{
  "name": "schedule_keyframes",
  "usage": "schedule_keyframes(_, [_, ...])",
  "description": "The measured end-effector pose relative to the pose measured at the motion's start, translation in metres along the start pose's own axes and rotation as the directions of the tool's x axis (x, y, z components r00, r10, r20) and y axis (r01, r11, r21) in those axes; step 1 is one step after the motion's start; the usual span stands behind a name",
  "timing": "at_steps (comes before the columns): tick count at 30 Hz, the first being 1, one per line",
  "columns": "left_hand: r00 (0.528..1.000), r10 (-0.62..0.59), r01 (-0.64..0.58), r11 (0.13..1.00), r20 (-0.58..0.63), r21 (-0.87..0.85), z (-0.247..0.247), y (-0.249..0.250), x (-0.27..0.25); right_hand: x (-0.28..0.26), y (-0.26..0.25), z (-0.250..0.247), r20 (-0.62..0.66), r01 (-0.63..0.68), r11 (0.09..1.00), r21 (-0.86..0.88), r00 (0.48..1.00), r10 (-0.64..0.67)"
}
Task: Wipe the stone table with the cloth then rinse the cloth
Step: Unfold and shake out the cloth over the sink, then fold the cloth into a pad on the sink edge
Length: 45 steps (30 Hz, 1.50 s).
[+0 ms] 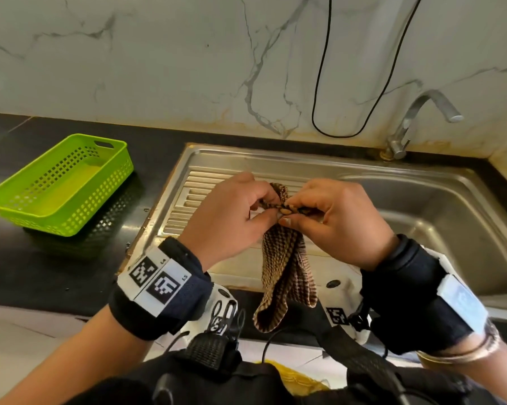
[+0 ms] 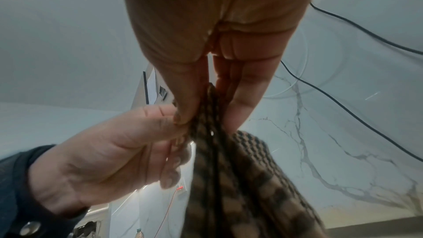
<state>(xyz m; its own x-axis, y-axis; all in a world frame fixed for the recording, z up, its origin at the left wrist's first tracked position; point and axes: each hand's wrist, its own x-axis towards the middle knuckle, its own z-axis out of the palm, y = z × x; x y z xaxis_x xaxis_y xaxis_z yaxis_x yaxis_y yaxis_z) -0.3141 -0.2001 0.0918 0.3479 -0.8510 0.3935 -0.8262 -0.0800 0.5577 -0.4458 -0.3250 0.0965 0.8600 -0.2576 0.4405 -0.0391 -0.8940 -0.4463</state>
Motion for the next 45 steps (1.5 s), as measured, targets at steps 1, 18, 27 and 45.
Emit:
schedule_keyframes(1, [0.999,0.006,-0.007,1.000,0.053,0.012,-0.001,-0.003,0.000,-0.001,0.000,-0.001,0.009,0.009,1.000,-0.003,1.000,-0.009])
schedule_keyframes(18, [0.994,-0.102,0.101,0.993,-0.024,-0.060,-0.067,-0.019,-0.029,-0.058,0.035,-0.076,-0.186,-0.182,0.982,0.052,0.964,0.189])
schedule_keyframes(27, [0.939,-0.223,0.252,0.964,0.261,-0.084,-0.058,-0.047,0.007,-0.044,0.066,-0.082,0.211,-0.437,0.897,0.062,0.885,0.416])
schedule_keyframes(45, [0.919,-0.101,-0.050,0.930,0.382,0.365,0.066,-0.145,-0.034,-0.074,0.148,0.042,0.493,-0.320,0.836,-0.446,0.692,0.528])
